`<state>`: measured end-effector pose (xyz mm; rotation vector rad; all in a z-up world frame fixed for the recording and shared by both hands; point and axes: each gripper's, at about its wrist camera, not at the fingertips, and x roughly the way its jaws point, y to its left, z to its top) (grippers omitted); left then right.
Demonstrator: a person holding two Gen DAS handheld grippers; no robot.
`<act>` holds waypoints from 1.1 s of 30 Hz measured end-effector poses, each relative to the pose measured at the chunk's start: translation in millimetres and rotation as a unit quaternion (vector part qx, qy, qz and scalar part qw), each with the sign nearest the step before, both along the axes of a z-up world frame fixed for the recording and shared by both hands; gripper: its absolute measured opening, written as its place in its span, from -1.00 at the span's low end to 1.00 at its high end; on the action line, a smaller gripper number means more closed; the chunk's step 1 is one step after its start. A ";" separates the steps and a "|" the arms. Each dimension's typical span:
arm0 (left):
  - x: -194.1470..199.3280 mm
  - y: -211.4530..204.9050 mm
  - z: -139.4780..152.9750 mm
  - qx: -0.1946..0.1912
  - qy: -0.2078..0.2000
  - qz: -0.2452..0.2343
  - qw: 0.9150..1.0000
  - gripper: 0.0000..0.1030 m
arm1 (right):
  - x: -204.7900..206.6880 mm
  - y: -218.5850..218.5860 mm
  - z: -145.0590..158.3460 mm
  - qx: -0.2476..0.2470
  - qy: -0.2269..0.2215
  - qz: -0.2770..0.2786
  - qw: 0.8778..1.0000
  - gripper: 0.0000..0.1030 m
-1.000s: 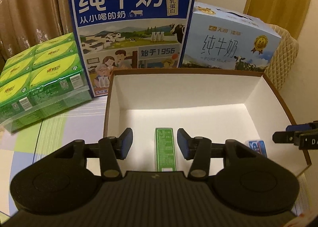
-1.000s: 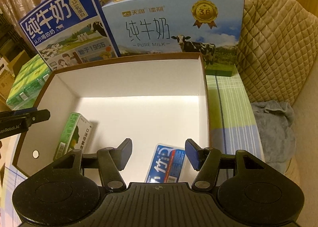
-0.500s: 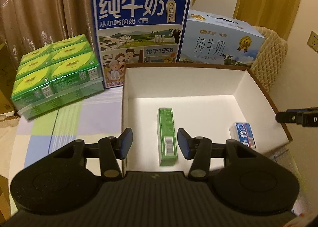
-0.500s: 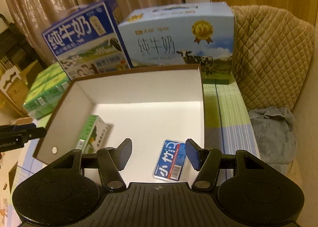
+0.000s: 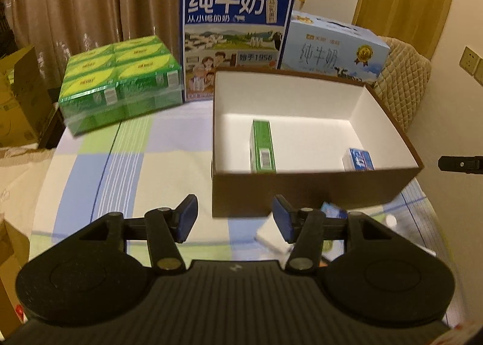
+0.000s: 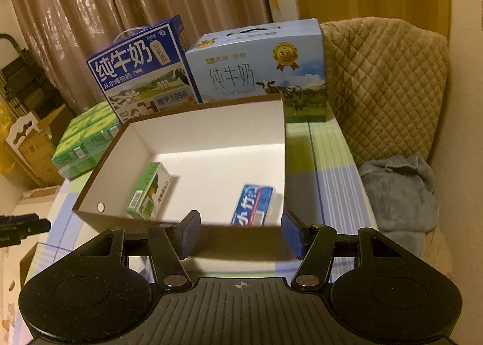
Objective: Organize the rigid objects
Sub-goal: 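Withdraw both tools from the brown box back toward the scattered items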
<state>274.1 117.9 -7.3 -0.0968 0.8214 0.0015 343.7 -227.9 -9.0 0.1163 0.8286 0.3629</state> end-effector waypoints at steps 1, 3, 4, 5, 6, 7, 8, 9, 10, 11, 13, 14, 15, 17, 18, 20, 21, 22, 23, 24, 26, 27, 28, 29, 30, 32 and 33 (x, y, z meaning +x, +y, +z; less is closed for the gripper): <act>-4.8 -1.1 -2.6 -0.001 0.003 -0.001 1.000 -0.02 | -6.5 -1.6 -0.6 0.000 0.000 -0.002 1.000 0.10; -14.6 -5.0 -8.3 -0.002 0.010 0.000 1.000 -0.02 | -18.6 -4.3 -2.6 0.000 0.001 -0.003 1.000 0.10; -19.9 -6.7 -11.8 -0.003 0.012 0.001 1.000 -0.02 | -24.5 -5.4 -4.1 -0.001 0.002 -0.004 1.000 0.10; -24.7 -8.4 -15.4 -0.006 0.016 0.001 1.000 -0.01 | -30.1 -5.8 -5.6 -0.002 0.004 -0.004 1.000 0.10; -29.4 -9.8 -19.3 -0.009 0.020 0.002 1.000 -0.01 | -35.6 -6.6 -7.4 -0.002 0.005 -0.004 1.000 0.10; -33.7 -10.8 -23.4 -0.011 0.026 0.004 1.000 -0.01 | -41.0 -6.6 -9.4 -0.001 0.007 -0.004 1.000 0.10; -37.2 -12.4 -28.0 -0.012 0.032 0.005 0.999 -0.01 | -46.9 -6.8 -12.2 -0.001 0.009 -0.003 1.000 0.10; -41.4 -13.9 -32.4 -0.015 0.037 0.007 0.999 -0.01 | -51.7 -6.6 -14.5 -0.001 0.012 -0.001 1.000 0.10; -45.0 -15.4 -36.7 -0.018 0.043 0.007 0.999 -0.01 | -55.9 -6.4 -16.9 -0.001 0.015 0.000 1.000 0.10; -48.7 -16.9 -41.1 -0.021 0.048 0.006 0.999 -0.01 | -60.8 -6.0 -19.7 -0.001 0.018 0.002 1.000 0.10; -55.0 -20.6 -49.4 -0.019 0.060 0.006 0.998 -0.01 | -68.2 -5.0 -24.6 -0.001 0.023 0.002 1.000 0.10; -57.3 -22.0 -53.0 -0.016 0.065 0.006 0.998 -0.01 | -72.2 -4.1 -27.3 -0.001 0.026 0.003 1.000 0.10; -59.9 -23.4 -56.5 -0.015 0.069 0.005 0.997 -0.01 | -75.9 -3.4 -29.3 -0.001 0.028 0.004 1.000 0.10; -64.1 -25.6 -62.2 -0.016 0.075 0.003 0.997 -0.01 | -81.2 -2.8 -34.7 0.003 0.037 0.004 0.999 0.10; -65.9 -26.7 -65.0 -0.018 0.078 0.003 0.997 -0.01 | -83.1 -2.6 -37.2 0.004 0.042 0.004 0.999 0.10; -68.4 -28.6 -69.0 -0.018 0.082 0.002 0.996 -0.01 | -85.9 -2.6 -40.9 0.003 0.047 0.002 0.999 0.10; -69.5 -30.3 -70.9 -0.016 0.083 0.000 0.996 -0.01 | -87.5 -2.7 -42.1 0.003 0.049 0.000 0.999 0.10; -69.6 -32.1 -72.3 -0.014 0.084 -0.002 0.996 -0.01 | -88.4 -3.3 -42.9 0.004 0.050 -0.001 0.999 0.10; -70.2 -33.7 -73.7 -0.012 0.085 -0.004 0.996 -0.01 | -89.4 -3.7 -43.8 0.005 0.052 -0.002 0.999 0.10; -70.5 -34.9 -75.1 -0.011 0.085 -0.007 0.996 -0.01 | -90.4 -4.0 -44.9 0.006 0.054 -0.002 0.999 0.10; -70.4 -37.3 -78.4 -0.008 0.085 -0.011 0.996 0.01 | -91.1 -4.0 -47.1 0.006 0.057 -0.005 0.998 0.10; -70.0 -38.1 -80.3 -0.007 0.085 -0.013 0.996 0.01 | -91.8 -4.2 -48.2 0.005 0.058 -0.007 0.998 0.10; -69.4 -39.0 -82.2 -0.007 0.085 -0.015 0.996 0.02 | -92.3 -4.3 -49.1 0.005 0.059 -0.009 0.998 0.10; -68.7 -40.2 -84.0 -0.008 0.083 -0.017 0.996 0.02 | -93.0 -4.8 -50.6 0.005 0.061 -0.010 0.998 0.10; -68.0 -41.3 -86.2 -0.008 0.082 -0.019 0.996 0.03 | -93.2 -5.5 -51.8 0.005 0.063 -0.011 0.998 0.10; -64.9 -43.7 -90.6 -0.008 0.082 -0.025 0.996 0.05 | -94.3 -6.9 -54.7 0.005 0.067 -0.014 0.998 0.10; -63.6 -44.9 -92.9 -0.007 0.080 -0.028 0.996 0.05 | -94.6 -7.5 -56.0 0.004 0.069 -0.016 0.997 0.10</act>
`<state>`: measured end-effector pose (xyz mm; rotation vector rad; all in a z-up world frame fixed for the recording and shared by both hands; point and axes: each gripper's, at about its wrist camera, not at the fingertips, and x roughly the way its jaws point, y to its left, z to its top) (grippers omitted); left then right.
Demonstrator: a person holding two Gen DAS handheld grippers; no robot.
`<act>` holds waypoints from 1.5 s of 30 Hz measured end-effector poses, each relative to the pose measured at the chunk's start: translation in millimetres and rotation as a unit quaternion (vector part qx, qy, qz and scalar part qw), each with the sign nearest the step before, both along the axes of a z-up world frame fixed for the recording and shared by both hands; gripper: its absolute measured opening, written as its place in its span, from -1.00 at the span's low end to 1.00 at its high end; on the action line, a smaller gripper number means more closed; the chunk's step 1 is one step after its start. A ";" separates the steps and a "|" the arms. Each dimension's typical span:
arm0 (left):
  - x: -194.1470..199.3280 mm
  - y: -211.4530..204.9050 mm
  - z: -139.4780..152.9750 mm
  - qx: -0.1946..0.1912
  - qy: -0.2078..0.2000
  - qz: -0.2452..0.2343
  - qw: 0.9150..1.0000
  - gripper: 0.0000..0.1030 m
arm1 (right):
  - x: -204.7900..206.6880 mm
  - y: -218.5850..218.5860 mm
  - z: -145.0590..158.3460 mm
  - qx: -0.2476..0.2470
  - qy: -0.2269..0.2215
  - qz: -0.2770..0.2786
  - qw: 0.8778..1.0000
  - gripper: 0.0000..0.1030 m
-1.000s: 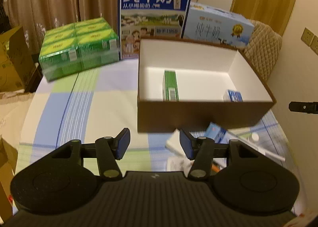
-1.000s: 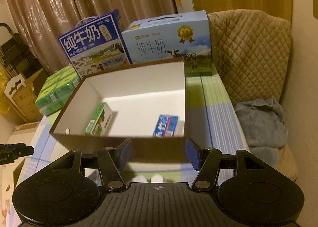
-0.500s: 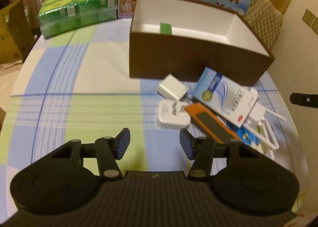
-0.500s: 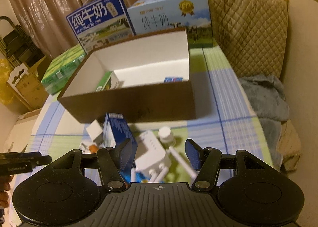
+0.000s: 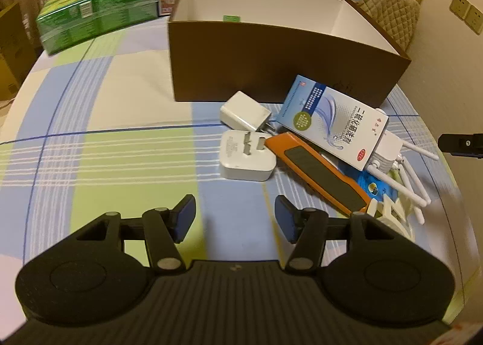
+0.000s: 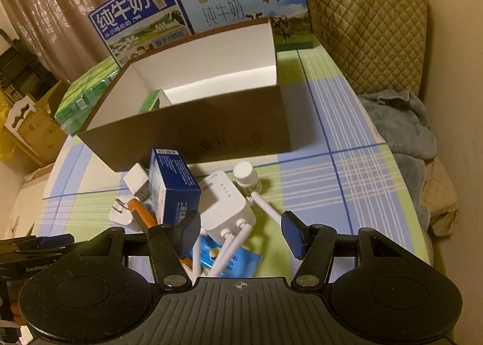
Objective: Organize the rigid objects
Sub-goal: 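Withdraw both tools from the brown box back toward the scattered items, then grasp white plug adapter with left tool while right tool grasps small white bottle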
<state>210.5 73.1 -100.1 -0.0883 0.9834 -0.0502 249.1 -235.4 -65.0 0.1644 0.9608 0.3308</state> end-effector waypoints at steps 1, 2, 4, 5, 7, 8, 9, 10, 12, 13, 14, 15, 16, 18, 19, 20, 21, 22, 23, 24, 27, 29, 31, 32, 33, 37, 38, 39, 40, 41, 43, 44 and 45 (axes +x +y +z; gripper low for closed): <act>1.6 -1.5 -2.4 0.002 -0.001 -0.002 1.000 0.05 | -0.4 -0.8 -1.4 0.000 0.002 -0.002 1.000 0.10; 3.3 -2.6 -4.9 0.003 -0.001 -0.005 1.000 0.06 | -0.4 -1.8 -2.8 0.000 0.005 -0.004 1.000 0.10; 7.2 -4.5 -9.7 0.005 -0.001 -0.008 1.000 0.06 | -0.5 -3.0 -5.1 0.001 0.009 -0.008 1.000 0.10; 9.1 -5.3 -11.9 0.004 -0.001 -0.010 1.000 0.06 | -0.4 -4.0 -6.1 0.001 0.011 -0.010 1.000 0.10; 13.4 -7.2 -16.4 0.007 -0.001 -0.016 1.000 0.08 | -0.1 -6.0 -7.9 0.001 0.014 -0.015 1.000 0.10; 15.8 -7.9 -18.4 0.010 0.000 -0.018 1.000 0.09 | 0.5 -6.4 -8.5 0.002 0.016 -0.017 1.000 0.10; 18.4 -8.6 -20.4 0.012 0.000 -0.019 1.000 0.12 | 0.7 -7.1 -9.3 0.002 0.018 -0.019 1.000 0.10; 20.4 -8.7 -22.1 0.012 -0.001 -0.021 1.000 0.15 | 1.0 -7.7 -9.9 0.002 0.019 -0.021 1.000 0.10; 25.2 -9.2 -25.1 0.010 -0.002 -0.024 1.000 0.17 | 1.7 -9.0 -10.7 0.003 0.020 -0.025 0.999 0.10; 28.0 -9.2 -26.7 0.009 -0.001 -0.025 1.000 0.18 | 2.3 -9.8 -11.2 0.003 0.021 -0.027 0.999 0.10; 30.9 -9.2 -28.6 0.008 0.000 -0.026 1.000 0.19 | 2.7 -10.2 -11.8 0.004 0.022 -0.029 0.999 0.10; 33.5 -9.5 -30.4 0.007 0.001 -0.026 1.000 0.19 | 3.2 -10.3 -12.5 0.004 0.024 -0.031 0.999 0.10; 35.8 -9.9 -32.1 0.006 0.002 -0.026 1.000 0.19 | 3.7 -11.0 -13.0 0.004 0.025 -0.032 0.999 0.10; 40.0 -10.9 -35.0 0.003 0.003 -0.030 1.000 0.22 | 4.4 -12.1 -13.8 0.005 0.027 -0.035 0.999 0.10; 41.9 -11.5 -36.5 0.004 0.004 -0.032 0.999 0.22 | 4.8 -12.3 -14.1 0.006 0.028 -0.036 0.999 0.10; 43.6 -12.7 -37.8 0.007 0.005 -0.034 0.999 0.23 | 5.0 -12.9 -14.3 0.006 0.028 -0.038 0.999 0.10; 45.4 -13.4 -39.1 0.008 0.004 -0.036 0.999 0.23 | 5.5 -13.6 -14.5 0.006 0.029 -0.039 0.999 0.10; 47.1 -14.1 -40.2 0.010 0.004 -0.036 0.999 0.24 | 5.9 -13.6 -15.0 0.005 0.029 -0.041 0.999 0.10; 48.8 -14.7 -41.6 0.012 0.005 -0.036 0.999 0.24 | 6.5 -14.2 -15.1 0.005 0.030 -0.043 0.999 0.10; 50.6 -15.1 -42.9 0.013 0.005 -0.036 0.999 0.24 | 7.1 -14.9 -15.2 0.005 0.030 -0.045 0.999 0.10; 55.6 -16.1 -46.1 0.020 0.001 -0.036 0.999 0.24 | 9.4 -16.3 -15.6 0.004 0.031 -0.050 0.998 0.10; 58.4 -17.7 -46.9 0.026 -0.006 -0.038 0.999 0.24 | 10.9 -16.5 -15.9 0.004 0.031 -0.053 0.998 0.10; 61.6 -20.0 -48.6 0.037 -0.010 -0.043 0.998 0.23 | 12.6 -15.6 -16.4 0.003 0.032 -0.052 0.998 0.10; 62.9 -20.9 -49.5 0.041 -0.014 -0.046 0.998 0.23 | 13.6 -14.5 -16.6 0.003 0.032 -0.052 0.998 0.10; 64.4 -21.2 -50.7 0.044 -0.017 -0.049 0.998 0.23 | 14.3 -13.3 -16.7 0.001 0.031 -0.050 0.998 0.10; 65.9 -19.5 -52.0 0.046 -0.029 -0.057 0.997 0.09 | 18.1 -7.7 -17.7 -0.002 0.028 -0.043 0.999 0.10; 65.5 -18.4 -52.3 0.047 -0.030 -0.057 0.997 0.08 | 19.0 -6.5 -18.1 -0.002 0.027 -0.041 0.999 0.10; 64.9 -15.6 -52.7 0.046 -0.032 -0.054 0.997 0.08 | 20.1 -5.1 -18.8 -0.003 0.027 -0.038 0.999 0.10; 64.3 -12.7 -52.2 0.046 -0.033 -0.051 0.997 0.08 | 20.8 -3.9 -19.5 -0.004 0.027 -0.036 0.999 0.10; 63.1 -8.7 -52.3 0.047 -0.033 -0.046 0.997 0.08 | 21.9 -2.5 -20.2 -0.006 0.027 -0.033 0.999 0.10; 60.0 0.0 -51.2 0.050 -0.033 -0.036 0.998 0.08 | 23.9 0.1 -21.2 -0.008 0.025 -0.026 0.999 0.10; 58.3 5.7 -51.1 0.052 -0.032 -0.029 0.998 0.08 | 25.7 1.5 -21.9 -0.010 0.024 -0.022 0.999 0.10; 56.8 10.3 -50.6 0.053 -0.032 -0.023 0.998 0.08 | 27.0 3.0 -22.4 -0.012 0.022 -0.017 1.000 0.10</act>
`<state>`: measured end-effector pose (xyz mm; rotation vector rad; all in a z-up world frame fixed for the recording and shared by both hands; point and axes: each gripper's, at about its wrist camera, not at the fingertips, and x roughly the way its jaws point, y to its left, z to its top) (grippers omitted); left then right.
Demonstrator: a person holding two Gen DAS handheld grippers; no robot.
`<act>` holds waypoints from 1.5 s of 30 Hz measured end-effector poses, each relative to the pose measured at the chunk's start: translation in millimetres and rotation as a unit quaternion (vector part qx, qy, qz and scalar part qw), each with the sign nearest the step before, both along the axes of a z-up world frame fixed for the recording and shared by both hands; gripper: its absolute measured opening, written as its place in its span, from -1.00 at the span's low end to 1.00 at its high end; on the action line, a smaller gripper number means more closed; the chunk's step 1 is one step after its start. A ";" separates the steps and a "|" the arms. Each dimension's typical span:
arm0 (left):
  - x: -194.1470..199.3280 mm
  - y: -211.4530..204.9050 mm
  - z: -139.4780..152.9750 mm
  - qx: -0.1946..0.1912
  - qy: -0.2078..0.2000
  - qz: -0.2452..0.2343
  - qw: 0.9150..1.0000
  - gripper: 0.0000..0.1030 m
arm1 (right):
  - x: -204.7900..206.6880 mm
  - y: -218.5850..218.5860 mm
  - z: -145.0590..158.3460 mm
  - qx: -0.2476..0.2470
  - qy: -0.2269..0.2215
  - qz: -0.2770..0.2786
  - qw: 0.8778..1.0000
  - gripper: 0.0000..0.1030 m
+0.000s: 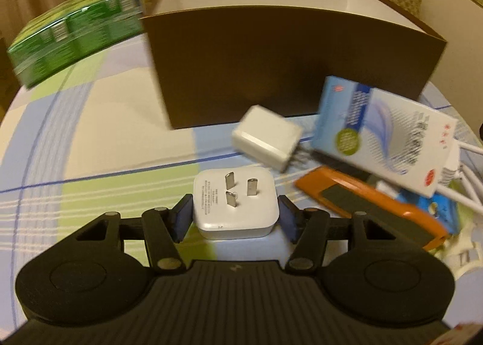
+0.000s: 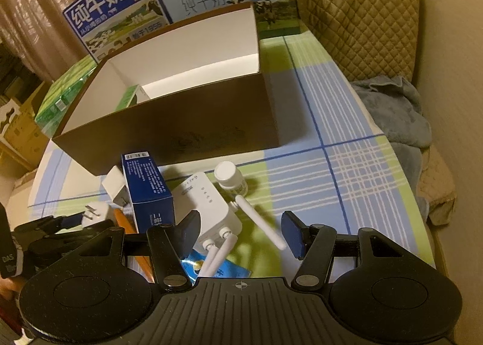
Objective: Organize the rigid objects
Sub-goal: 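Grasp white plug adapter with left tool while right tool grasps small white bottle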
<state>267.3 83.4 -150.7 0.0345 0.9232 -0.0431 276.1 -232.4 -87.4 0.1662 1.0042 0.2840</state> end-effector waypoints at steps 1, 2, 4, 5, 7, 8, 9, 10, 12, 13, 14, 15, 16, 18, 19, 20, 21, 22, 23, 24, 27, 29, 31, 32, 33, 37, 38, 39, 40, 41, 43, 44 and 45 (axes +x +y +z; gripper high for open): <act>-1.4 5.6 0.4 0.001 0.001 0.006 1.000 0.08 | 1.5 2.0 -0.3 -0.003 -0.003 0.005 1.000 0.10; -3.1 10.9 0.5 0.003 0.001 0.012 1.000 0.08 | 3.4 4.3 -0.8 -0.006 -0.005 0.012 1.000 0.10; -6.2 22.1 1.2 0.004 0.002 0.026 1.000 0.08 | 8.2 8.6 -3.0 -0.013 -0.008 0.023 1.000 0.09; -7.4 27.1 1.7 0.005 0.003 0.034 0.999 0.08 | 11.3 10.6 -4.4 -0.016 -0.010 0.026 0.999 0.09; -9.9 36.9 1.9 0.006 0.004 0.048 0.999 0.08 | 18.4 14.0 -7.2 -0.021 -0.013 0.036 0.999 0.09; -11.0 41.1 2.0 0.006 0.004 0.054 0.999 0.08 | 22.7 16.4 -9.1 -0.025 -0.015 0.042 0.999 0.09; -12.2 44.8 2.5 0.007 0.005 0.059 0.998 0.08 | 26.6 18.7 -10.9 -0.030 -0.016 0.047 0.998 0.05; -12.9 48.1 2.6 0.006 0.005 0.063 0.998 0.08 | 30.5 21.1 -13.0 -0.034 -0.017 0.053 0.998 0.00; -14.9 52.0 3.8 0.006 0.006 0.068 0.998 0.08 | 38.5 26.5 -17.8 -0.041 -0.018 0.066 0.997 -0.16; -15.8 52.7 4.5 0.006 0.005 0.069 0.998 0.08 | 43.1 29.5 -20.3 -0.044 -0.017 0.071 0.996 -0.18; -15.6 53.1 4.7 0.006 0.006 0.069 0.998 0.08 | 46.2 31.2 -23.1 -0.046 -0.017 0.075 0.996 -0.20; -15.7 52.4 4.6 0.006 0.006 0.069 0.998 0.08 | 49.8 33.8 -25.7 -0.050 -0.016 0.077 0.996 -0.21; -15.9 52.5 4.6 0.007 0.005 0.069 0.998 0.08 | 52.6 36.0 -27.7 -0.053 -0.015 0.080 0.995 -0.22; -15.5 52.5 4.8 0.008 0.005 0.070 0.997 0.08 | 57.7 41.4 -33.0 -0.061 -0.015 0.086 0.994 -0.27; -15.3 52.8 4.8 0.007 0.005 0.071 0.997 0.08 | 59.4 43.3 -35.7 -0.065 -0.013 0.086 0.994 -0.29; -14.4 52.7 4.5 0.007 0.005 0.071 0.997 0.08 | 61.5 45.1 -38.9 -0.070 -0.011 0.087 0.994 -0.36; -13.6 52.6 4.5 0.007 0.006 0.071 0.997 0.08 | 62.7 45.6 -40.8 -0.070 -0.013 0.086 0.994 -0.39; -12.9 52.4 4.7 0.008 0.007 0.070 0.998 0.08 | 64.1 46.0 -41.7 -0.068 -0.013 0.086 0.994 -0.40; -11.9 52.1 4.3 0.009 0.008 0.069 0.998 0.08 | 65.2 46.8 -42.2 -0.067 -0.013 0.087 0.994 -0.41; -10.8 52.2 4.3 0.010 0.009 0.069 0.998 0.08 | 65.6 47.2 -42.3 -0.066 -0.013 0.089 0.994 -0.41; -8.9 51.5 3.8 0.010 0.012 0.069 0.997 0.08 | 67.0 49.9 -43.1 -0.068 -0.016 0.093 0.993 -0.46; -7.2 52.0 4.1 0.008 0.014 0.071 0.997 0.08 | 67.8 50.7 -43.3 -0.069 -0.015 0.094 0.993 -0.56; -6.3 53.0 4.4 0.006 0.013 0.071 0.997 0.08 | 69.1 49.9 -43.1 -0.068 -0.011 0.090 0.994 -0.58; -6.0 53.1 4.3 0.006 0.014 0.070 0.997 0.08 | 69.5 48.9 -42.9 -0.067 -0.009 0.086 0.994 -0.58; -5.5 53.2 4.0 0.007 0.014 0.069 0.997 0.09 | 69.9 47.6 -42.9 -0.066 -0.009 0.083 0.994 -0.58; -4.1 53.3 3.3 0.009 0.011 0.066 0.998 0.08 | 69.2 43.7 -41.5 -0.070 -0.009 0.073 0.995 -0.59; -3.9 53.3 3.2 0.009 0.011 0.066 0.998 0.08 | 68.3 42.6 -41.1 -0.070 -0.008 0.071 0.995 -0.59; -3.9 53.2 3.1 0.009 0.011 0.066 0.998 0.08 | 67.4 41.2 -40.4 -0.070 -0.009 0.069 0.995 -0.59; -3.9 53.0 3.1 0.010 0.011 0.065 0.998 0.08 | 66.5 39.8 -39.7 -0.070 -0.008 0.067 0.995 -0.59; -4.4 52.6 3.1 0.011 0.010 0.065 0.998 0.08 | 65.5 38.0 -38.9 -0.069 -0.008 0.065 0.995 -0.59; -5.3 52.4 3.4 0.013 0.010 0.062 0.998 0.07 | 63.6 35.3 -37.3 -0.067 -0.008 0.061 0.996 -0.59; -5.9 52.1 3.9 0.014 0.009 0.061 0.998 0.07 | 62.7 34.0 -36.1 -0.066 -0.008 0.060 0.996 -0.59; -6.6 51.7 4.9 0.014 0.008 0.061 0.998 0.07 | 61.6 32.9 -34.7 -0.066 -0.009 0.059 0.996 -0.59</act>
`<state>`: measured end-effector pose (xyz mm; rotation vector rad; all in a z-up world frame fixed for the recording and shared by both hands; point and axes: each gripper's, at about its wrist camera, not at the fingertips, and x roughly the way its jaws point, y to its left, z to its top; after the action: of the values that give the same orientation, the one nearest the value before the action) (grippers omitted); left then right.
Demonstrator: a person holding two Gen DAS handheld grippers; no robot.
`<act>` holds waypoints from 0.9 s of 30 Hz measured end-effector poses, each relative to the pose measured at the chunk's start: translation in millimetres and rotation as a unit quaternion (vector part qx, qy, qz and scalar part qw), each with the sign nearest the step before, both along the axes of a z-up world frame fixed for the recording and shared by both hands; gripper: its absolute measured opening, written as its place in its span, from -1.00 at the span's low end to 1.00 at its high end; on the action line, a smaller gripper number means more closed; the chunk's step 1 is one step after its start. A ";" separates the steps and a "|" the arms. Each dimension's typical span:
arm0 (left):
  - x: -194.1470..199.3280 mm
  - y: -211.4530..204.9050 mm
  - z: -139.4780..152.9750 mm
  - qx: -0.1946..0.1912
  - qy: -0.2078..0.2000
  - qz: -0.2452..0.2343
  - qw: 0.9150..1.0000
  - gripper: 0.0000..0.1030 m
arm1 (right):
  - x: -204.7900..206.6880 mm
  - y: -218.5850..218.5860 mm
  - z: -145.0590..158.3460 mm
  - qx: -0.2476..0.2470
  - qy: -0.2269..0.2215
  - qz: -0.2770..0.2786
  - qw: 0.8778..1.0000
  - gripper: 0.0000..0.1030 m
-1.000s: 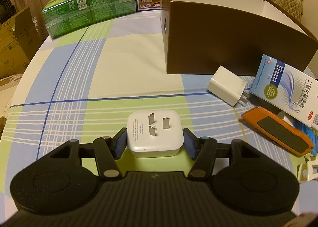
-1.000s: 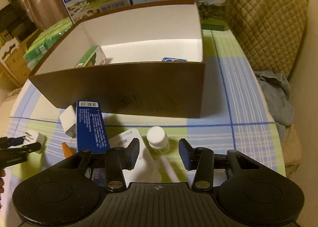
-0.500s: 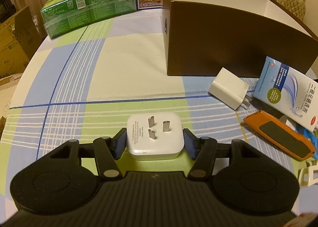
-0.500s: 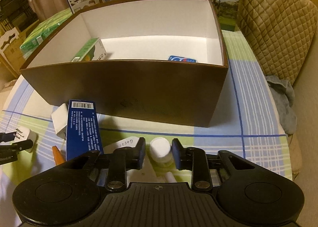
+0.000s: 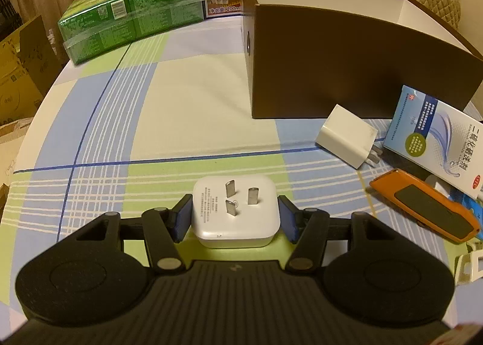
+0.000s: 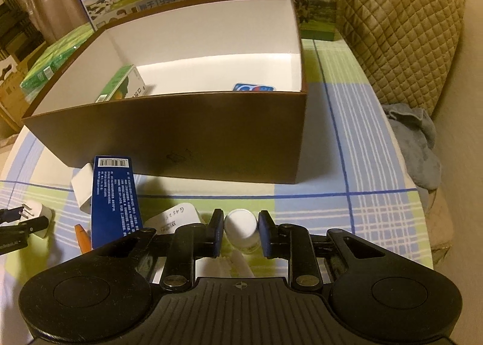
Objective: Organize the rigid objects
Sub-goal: 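Grasp white plug adapter with left tool while right tool grasps small white bottle, then carry white plug adapter and white bottle over the brown box with both tools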
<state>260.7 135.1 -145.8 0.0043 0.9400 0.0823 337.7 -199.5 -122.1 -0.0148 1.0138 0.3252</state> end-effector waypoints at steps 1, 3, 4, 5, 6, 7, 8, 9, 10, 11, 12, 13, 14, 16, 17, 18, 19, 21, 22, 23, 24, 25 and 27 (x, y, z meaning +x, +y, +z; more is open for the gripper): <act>-0.8 -0.1 1.7 0.000 -0.001 -0.001 1.000 0.07 | -1.1 -0.8 1.4 0.001 -0.001 -0.001 1.000 -0.59; -2.6 0.3 5.4 -0.001 -0.001 -0.002 1.000 0.07 | -3.5 -2.7 5.1 0.002 -0.003 -0.002 1.000 -0.59; -3.5 0.7 7.8 -0.003 -0.001 -0.002 1.000 0.07 | -4.7 -3.6 7.0 0.002 -0.004 -0.003 1.000 -0.59; -4.5 1.0 10.6 -0.003 -0.002 -0.002 1.000 0.07 | -5.7 -4.6 9.5 0.003 -0.006 -0.004 1.000 -0.59; -5.6 1.0 13.9 -0.003 -0.004 -0.003 1.000 0.07 | -6.9 -5.6 12.1 0.005 -0.008 -0.005 1.000 -0.59; -6.7 1.1 17.7 -0.004 -0.006 -0.003 1.000 0.07 | -8.0 -6.7 14.9 0.006 -0.010 -0.005 1.000 -0.59; -8.1 1.3 22.4 -0.005 -0.007 -0.004 1.000 0.07 | -9.3 -7.7 18.2 0.008 -0.013 -0.005 1.000 -0.59; -9.4 1.2 26.5 -0.005 -0.009 -0.005 1.000 0.07 | -10.2 -8.9 21.5 0.010 -0.015 -0.004 1.000 -0.59; -11.1 1.0 32.0 -0.007 -0.013 -0.007 1.000 0.07 | -11.5 -10.0 25.3 0.012 -0.017 -0.003 1.000 -0.59; -12.7 0.3 37.0 -0.008 -0.016 -0.010 1.000 0.07 | -12.7 -10.9 28.4 0.014 -0.019 -0.002 1.000 -0.59; -14.5 -0.8 43.3 -0.009 -0.021 -0.014 1.000 0.07 | -13.9 -11.6 31.9 0.017 -0.021 -0.001 1.000 -0.59; -15.6 -1.9 48.8 -0.009 -0.024 -0.017 1.000 0.07 | -15.0 -12.6 35.9 0.020 -0.023 0.000 1.000 -0.59; -16.2 -3.5 54.1 -0.009 -0.027 -0.020 0.999 0.07 | -16.2 -13.6 40.2 0.023 -0.026 0.001 0.999 -0.59; -17.1 -6.2 66.0 -0.010 -0.033 -0.029 0.999 0.07 | -18.0 -14.9 48.8 0.030 -0.031 0.004 0.999 -0.59; -17.0 -7.7 71.3 -0.011 -0.036 -0.033 0.999 0.07 | -19.0 -14.8 53.3 0.034 -0.033 0.005 0.999 -0.59; -16.8 -10.0 77.3 -0.010 -0.040 -0.038 0.998 0.07 | -19.5 -14.7 57.6 0.038 -0.035 0.006 0.999 -0.59; -15.1 -12.3 82.8 -0.007 -0.041 -0.042 0.998 0.07 | -19.6 -14.6 61.9 0.043 -0.038 0.007 0.998 -0.59; -10.9 -16.8 92.3 -0.002 -0.041 -0.047 0.998 0.07 | -19.2 -13.4 71.7 0.053 -0.043 0.011 0.998 -0.59; -9.3 -18.4 98.0 -0.005 -0.046 -0.050 0.998 0.07 | -18.9 -12.8 76.0 0.057 -0.045 0.013 0.997 -0.59; -7.6 -19.5 104.0 -0.011 -0.050 -0.053 0.997 0.07 | -18.4 -11.8 80.9 0.063 -0.048 0.015 0.997 -0.59; -5.6 -20.8 109.0 -0.016 -0.054 -0.057 0.997 0.07 | -17.9 -10.9 85.3 0.069 -0.050 0.017 0.996 -0.59; -2.9 -22.7 114.8 -0.019 -0.059 -0.062 0.996 0.07 | -17.4 -9.2 90.5 0.075 -0.054 0.020 0.996 -0.59; 4.0 -27.6 125.0 -0.021 -0.069 -0.076 0.994 0.07 | -16.6 -5.6 99.2 0.083 -0.061 0.027 0.994 -0.59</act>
<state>264.7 107.5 -20.8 0.0302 0.8008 -0.0778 321.2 -205.1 -22.9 0.0870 0.8640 0.4525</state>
